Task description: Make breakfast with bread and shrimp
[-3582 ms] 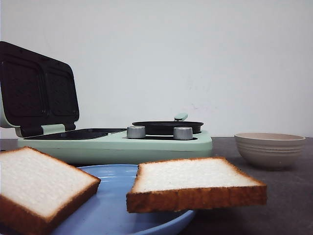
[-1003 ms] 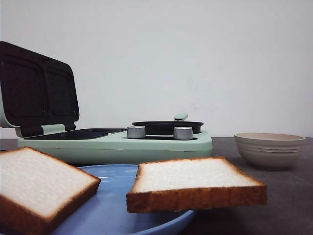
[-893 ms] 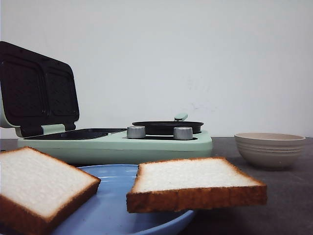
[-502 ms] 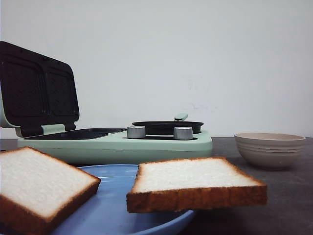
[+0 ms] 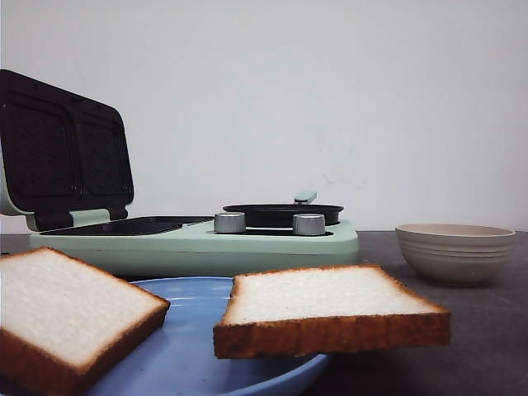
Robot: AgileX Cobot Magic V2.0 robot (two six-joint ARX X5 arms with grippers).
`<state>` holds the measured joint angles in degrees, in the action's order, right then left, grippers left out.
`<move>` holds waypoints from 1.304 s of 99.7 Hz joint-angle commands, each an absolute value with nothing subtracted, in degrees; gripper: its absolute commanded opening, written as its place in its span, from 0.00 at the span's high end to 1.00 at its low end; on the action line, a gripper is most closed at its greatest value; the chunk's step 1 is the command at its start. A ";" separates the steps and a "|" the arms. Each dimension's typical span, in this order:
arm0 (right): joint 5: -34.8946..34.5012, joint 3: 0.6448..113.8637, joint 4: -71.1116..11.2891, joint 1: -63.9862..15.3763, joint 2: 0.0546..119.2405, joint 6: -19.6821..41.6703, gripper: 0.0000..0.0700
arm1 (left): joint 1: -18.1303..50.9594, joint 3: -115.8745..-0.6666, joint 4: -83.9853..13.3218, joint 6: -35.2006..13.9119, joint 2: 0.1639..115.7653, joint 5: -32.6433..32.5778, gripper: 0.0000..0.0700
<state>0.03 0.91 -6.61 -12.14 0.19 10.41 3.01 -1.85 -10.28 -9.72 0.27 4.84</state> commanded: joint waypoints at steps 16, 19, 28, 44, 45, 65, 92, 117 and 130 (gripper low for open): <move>0.23 0.91 -10.81 -12.19 0.23 19.92 1.00 | 3.01 -0.91 -10.70 -15.18 0.23 5.21 1.00; 0.23 0.97 -10.90 -12.19 0.25 20.47 1.00 | 3.01 -0.91 -10.70 -15.18 0.23 5.30 1.00; 0.73 1.89 -12.19 -12.19 0.25 20.84 1.00 | 3.01 -0.91 -10.72 -15.18 0.23 5.69 1.00; 3.09 4.80 -17.17 -12.19 0.30 20.75 1.00 | 3.01 -1.34 -11.09 -15.35 0.25 5.87 1.00; 3.09 4.97 -17.45 -12.19 0.30 20.75 1.00 | 3.01 -1.41 -11.16 -15.40 0.25 5.87 1.00; 3.03 7.62 -20.45 -12.19 1.72 22.06 1.00 | 3.01 -4.54 -15.07 -17.17 0.56 6.02 0.99; 0.67 13.21 -21.74 -12.19 9.48 26.20 1.00 | 3.01 -11.33 -20.23 -21.56 5.50 9.26 0.99; -2.28 22.52 -25.82 -12.19 20.56 26.20 1.00 | 3.01 -20.47 -24.18 -22.37 14.66 14.50 0.99; -5.17 26.52 -27.00 -12.19 24.25 26.17 1.00 | 3.01 -24.91 -27.38 -23.40 19.16 17.87 0.99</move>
<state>-4.05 24.43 -26.79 -12.14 23.00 25.61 3.01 -23.00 -26.50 -22.20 17.63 16.56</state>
